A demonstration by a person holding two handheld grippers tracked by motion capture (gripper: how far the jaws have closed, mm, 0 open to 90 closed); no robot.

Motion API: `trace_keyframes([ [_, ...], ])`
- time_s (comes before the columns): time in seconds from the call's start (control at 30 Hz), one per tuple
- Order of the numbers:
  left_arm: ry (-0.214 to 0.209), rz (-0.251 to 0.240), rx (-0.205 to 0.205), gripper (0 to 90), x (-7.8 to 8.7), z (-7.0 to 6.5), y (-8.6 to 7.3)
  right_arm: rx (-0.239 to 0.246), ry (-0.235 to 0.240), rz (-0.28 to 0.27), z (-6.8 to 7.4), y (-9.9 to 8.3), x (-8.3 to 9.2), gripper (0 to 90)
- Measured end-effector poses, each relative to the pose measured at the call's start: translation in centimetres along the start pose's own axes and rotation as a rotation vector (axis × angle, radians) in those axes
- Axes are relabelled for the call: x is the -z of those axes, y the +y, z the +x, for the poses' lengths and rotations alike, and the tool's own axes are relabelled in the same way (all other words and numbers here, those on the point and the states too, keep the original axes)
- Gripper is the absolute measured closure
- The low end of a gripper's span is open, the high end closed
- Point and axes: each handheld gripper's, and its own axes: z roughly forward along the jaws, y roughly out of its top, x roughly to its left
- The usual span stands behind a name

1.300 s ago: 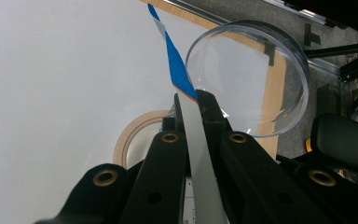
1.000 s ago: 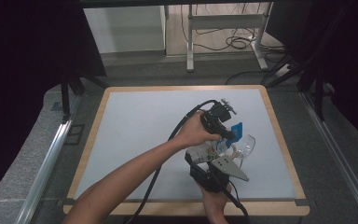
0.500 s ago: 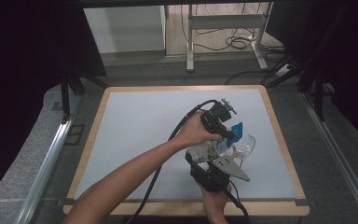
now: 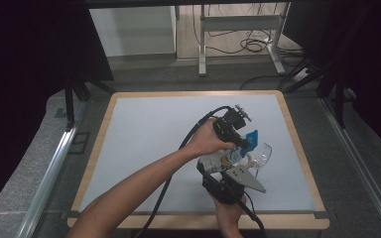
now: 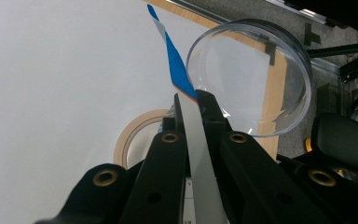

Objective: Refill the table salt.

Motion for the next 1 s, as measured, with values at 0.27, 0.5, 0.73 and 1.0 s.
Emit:
trace_keyframes([
  [0.27,-0.001,0.002,-0.001,90.0,-0.03,-0.02,0.04,0.0,0.0,0.0,-0.04,0.03,0.03,54.4],
  [0.5,-0.001,0.003,-0.003,90.0,-0.01,-0.04,0.04,0.0,-0.001,-0.002,-0.01,0.04,0.05,54.5],
  [0.73,0.002,0.006,-0.004,90.0,-0.06,-0.08,0.08,0.001,-0.001,-0.004,-0.02,0.04,0.03,54.4],
  [1.0,0.003,0.008,-0.003,90.0,-0.14,-0.11,0.17,0.001,-0.003,-0.004,-0.1,0.06,0.05,54.4],
])
